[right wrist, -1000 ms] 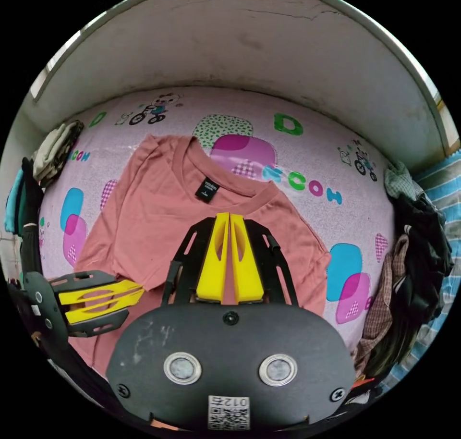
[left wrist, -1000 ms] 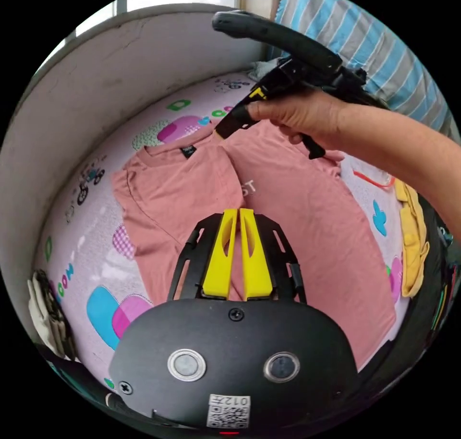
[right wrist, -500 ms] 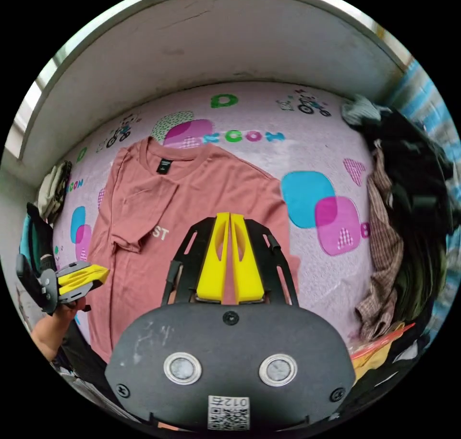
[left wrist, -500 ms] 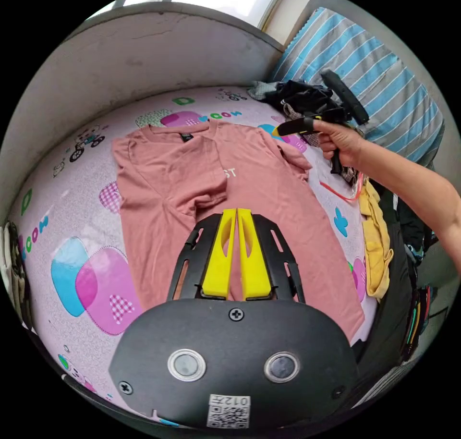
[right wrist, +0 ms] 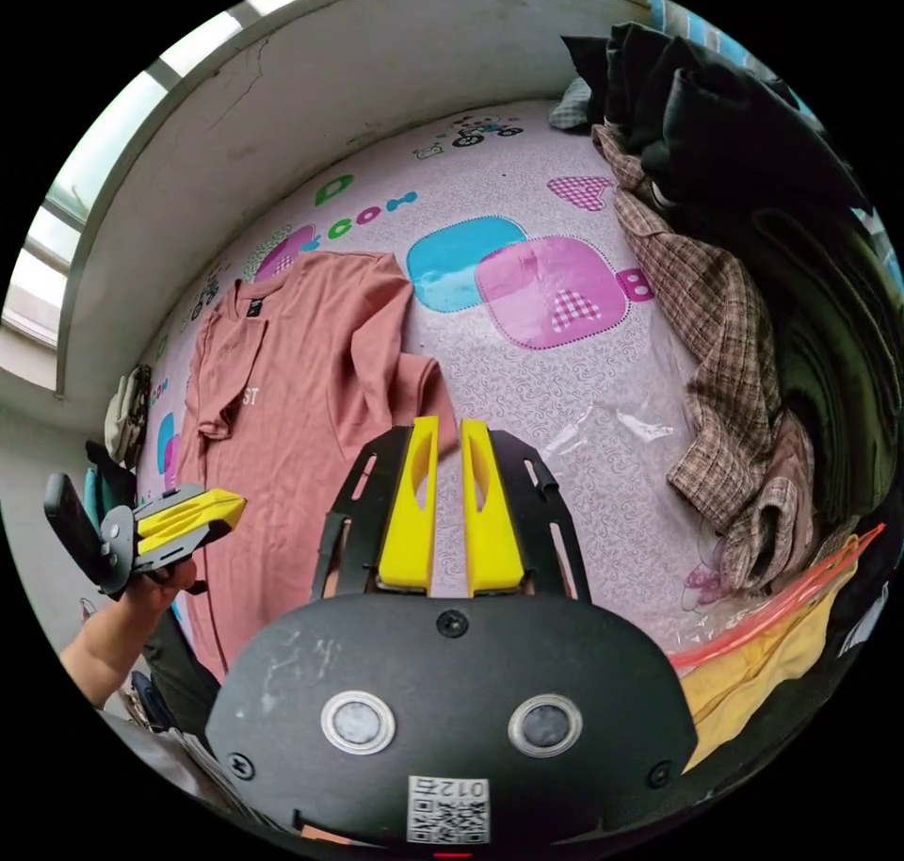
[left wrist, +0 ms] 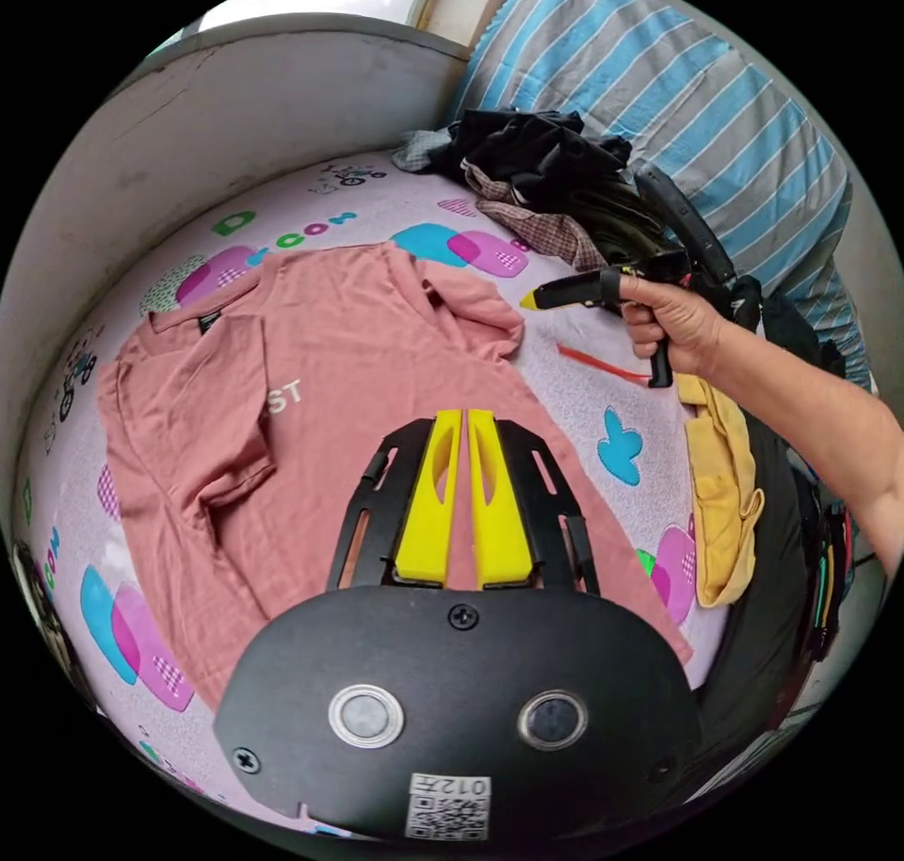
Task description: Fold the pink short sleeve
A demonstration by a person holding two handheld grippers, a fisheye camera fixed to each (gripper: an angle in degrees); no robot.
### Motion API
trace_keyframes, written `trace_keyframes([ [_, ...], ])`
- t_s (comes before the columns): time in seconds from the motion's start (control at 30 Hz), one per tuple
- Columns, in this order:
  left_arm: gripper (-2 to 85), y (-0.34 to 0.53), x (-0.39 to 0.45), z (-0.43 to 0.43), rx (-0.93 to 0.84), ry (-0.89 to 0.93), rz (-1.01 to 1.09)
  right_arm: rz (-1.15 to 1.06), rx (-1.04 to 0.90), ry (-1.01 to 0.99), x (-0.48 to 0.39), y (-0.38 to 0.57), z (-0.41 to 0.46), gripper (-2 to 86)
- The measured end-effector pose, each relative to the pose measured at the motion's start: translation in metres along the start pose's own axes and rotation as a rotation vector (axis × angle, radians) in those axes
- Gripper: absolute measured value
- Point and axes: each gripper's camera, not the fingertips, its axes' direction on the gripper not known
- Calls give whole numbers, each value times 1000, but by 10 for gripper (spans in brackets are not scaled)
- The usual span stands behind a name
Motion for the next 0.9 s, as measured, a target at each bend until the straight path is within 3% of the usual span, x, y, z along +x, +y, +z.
trace_keyframes([
  [0.27, 100, -96, -15, 14, -27, 243, -252, 78, 74, -131, 41, 30, -16, 54],
  [0.43, 101, -147, -7, 44, -126, 195, -349, 151, 151, -187, 60, 59, -20, 51],
  [0.6, 31, -176, -20, 65, -298, 91, -470, 131, 189, -196, 70, 83, -23, 5],
  [0.9, 3, -257, -74, -39, -231, 131, -277, 116, 366, -387, 87, 145, -64, -9],
])
